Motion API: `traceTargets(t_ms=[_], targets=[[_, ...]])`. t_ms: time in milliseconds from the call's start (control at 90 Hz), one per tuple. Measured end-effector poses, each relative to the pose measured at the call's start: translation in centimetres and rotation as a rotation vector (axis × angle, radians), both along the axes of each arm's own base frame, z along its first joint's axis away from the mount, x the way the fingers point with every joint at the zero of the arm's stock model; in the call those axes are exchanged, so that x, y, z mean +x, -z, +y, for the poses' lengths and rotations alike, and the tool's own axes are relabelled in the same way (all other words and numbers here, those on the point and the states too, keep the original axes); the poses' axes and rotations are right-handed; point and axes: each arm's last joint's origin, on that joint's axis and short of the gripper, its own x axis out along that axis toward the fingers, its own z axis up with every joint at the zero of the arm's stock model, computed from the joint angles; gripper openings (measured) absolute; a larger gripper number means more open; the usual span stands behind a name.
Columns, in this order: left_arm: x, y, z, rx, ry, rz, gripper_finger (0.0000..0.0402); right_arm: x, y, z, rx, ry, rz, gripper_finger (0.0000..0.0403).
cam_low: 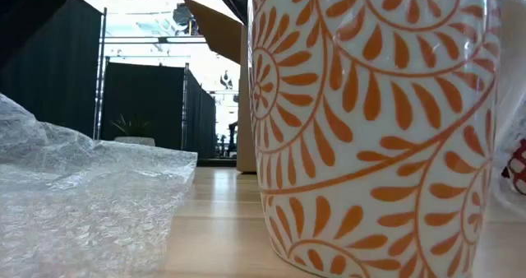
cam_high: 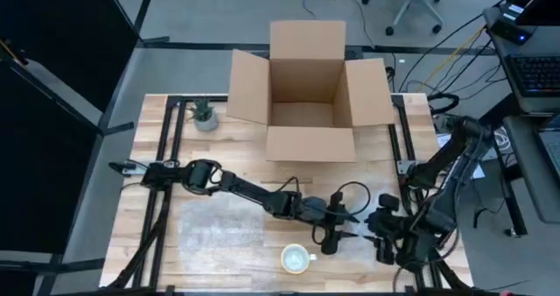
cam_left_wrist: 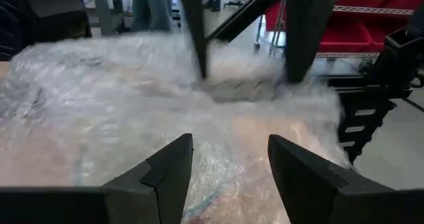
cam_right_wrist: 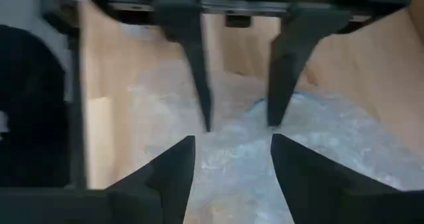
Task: Wrap mug
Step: Wrap the red patterned mug with bubble wrap
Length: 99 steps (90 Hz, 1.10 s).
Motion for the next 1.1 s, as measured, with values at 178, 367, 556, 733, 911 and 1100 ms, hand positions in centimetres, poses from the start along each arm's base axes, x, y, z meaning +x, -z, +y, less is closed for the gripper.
traceTargets(t_ms=[178, 367, 556, 733, 911, 1100], targets=[[0.0, 0.1, 0.0, 0.001, 0.0, 0.004, 0.0187, 1.3, 2.6, 0.6, -0.061, -0.019, 0.176, 0.0221], [0.0, 0.0, 0.0, -0.001, 0.001, -0.001, 0.0187, 1.3, 4.1, 1.5, -0.031, -0.109, 0.343, 0.0228], [0.0, -0.1, 0.0, 0.0, 0.002, 0.002, 0.0187, 0.2, 2.8, 1.5, 0.088, -0.103, 0.386, 0.0228], [0.0, -0.1, 0.0, 0.0, 0.001, 0.002, 0.0187, 1.0, 2.6, 0.9, -0.02, -0.104, 0.261, 0.0228], [0.0, -0.1, 0.0, 0.001, 0.0, 0.004, 0.0187, 2.3, 4.2, 0.1, -0.071, -0.088, 0.291, 0.0227], [0.0, -0.1, 0.0, 0.001, 0.0, 0.005, 0.0187, 2.8, 6.9, -0.9, -0.052, -0.049, 0.274, 0.0226]])
